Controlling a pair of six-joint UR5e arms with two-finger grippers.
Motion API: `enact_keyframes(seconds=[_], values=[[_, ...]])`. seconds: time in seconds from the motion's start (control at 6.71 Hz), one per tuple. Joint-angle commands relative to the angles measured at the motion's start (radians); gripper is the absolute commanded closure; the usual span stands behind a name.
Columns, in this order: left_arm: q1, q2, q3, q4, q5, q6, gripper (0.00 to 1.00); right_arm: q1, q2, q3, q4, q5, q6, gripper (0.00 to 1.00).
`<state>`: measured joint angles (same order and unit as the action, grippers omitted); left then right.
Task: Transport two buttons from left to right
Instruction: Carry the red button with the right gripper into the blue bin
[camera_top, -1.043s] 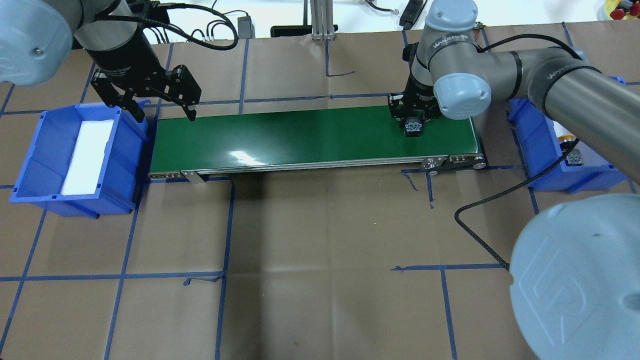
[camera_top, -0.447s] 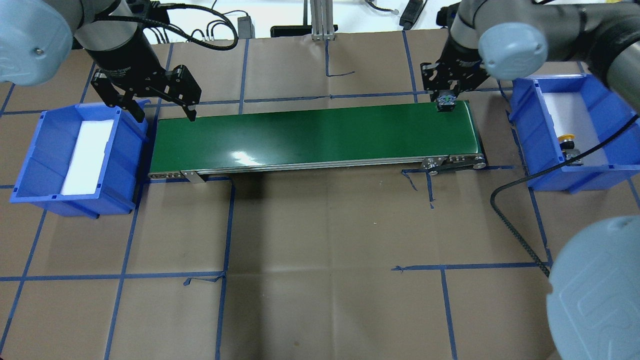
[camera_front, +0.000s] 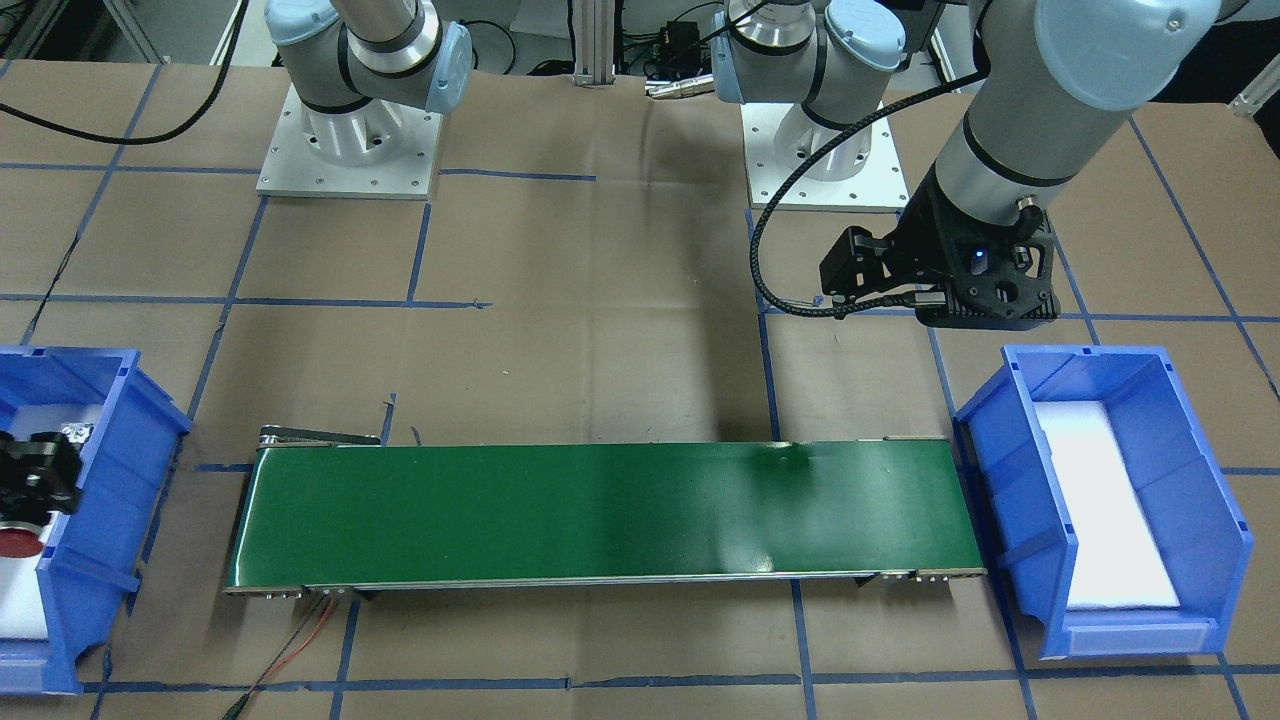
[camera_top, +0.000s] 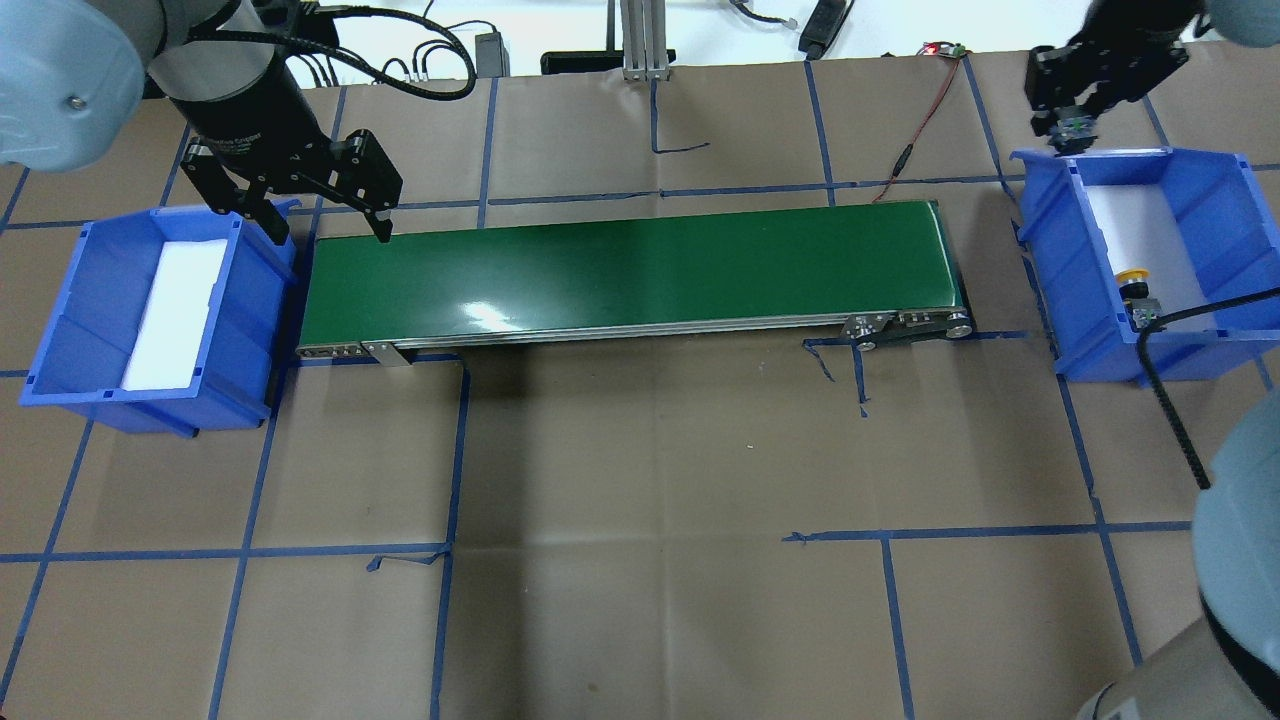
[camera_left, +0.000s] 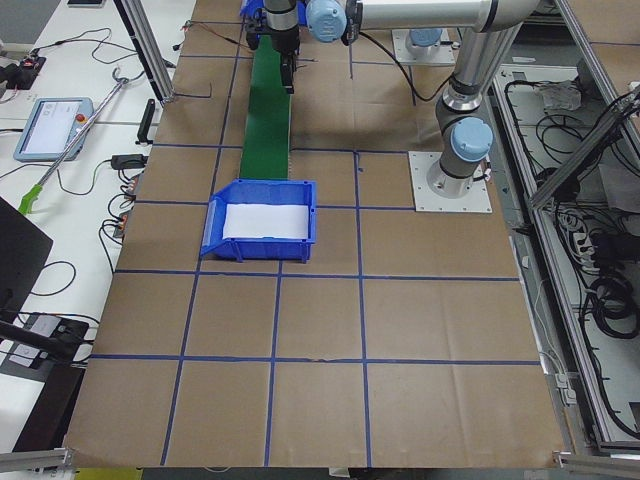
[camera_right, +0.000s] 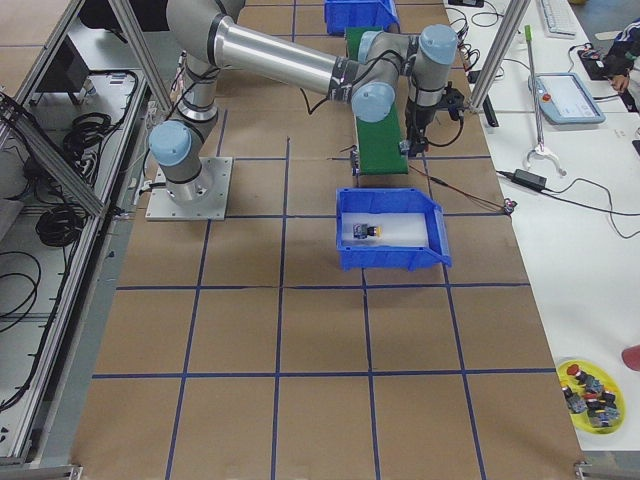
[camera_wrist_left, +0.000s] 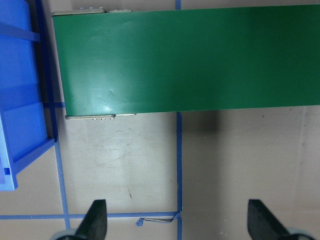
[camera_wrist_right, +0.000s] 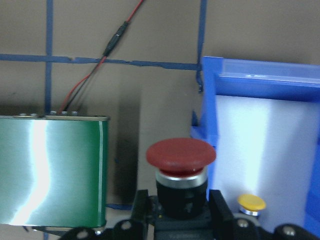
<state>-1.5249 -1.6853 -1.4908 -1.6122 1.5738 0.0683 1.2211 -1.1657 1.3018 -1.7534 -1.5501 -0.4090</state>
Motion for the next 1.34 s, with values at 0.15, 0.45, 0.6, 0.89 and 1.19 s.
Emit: enact_keyframes(seconds=[0.15,0.45,0.6,0.89,1.19], values=[[0.0,0.001,0.0,0.0,0.0,0.001,0.0,-0.135,0.115,-0.009,-0.038,-0.008,-0.126,0.96],[0.0,-0.001,0.0,0.0,0.0,0.001,0.0,-0.135,0.165,0.048,-0.139,-0.008,-0.123,0.96],[0.0,-0.001,0.0,0.0,0.0,-0.001,0.0,-0.135,0.182,0.074,-0.203,-0.007,-0.122,0.96],[0.0,-0.001,0.0,0.0,0.0,0.001,0.0,-0.135,0.199,0.109,-0.213,-0.013,-0.114,0.95],[0.0,-0.001,0.0,0.0,0.0,0.001,0.0,-0.135,0.199,0.12,-0.222,-0.015,-0.114,0.89]])
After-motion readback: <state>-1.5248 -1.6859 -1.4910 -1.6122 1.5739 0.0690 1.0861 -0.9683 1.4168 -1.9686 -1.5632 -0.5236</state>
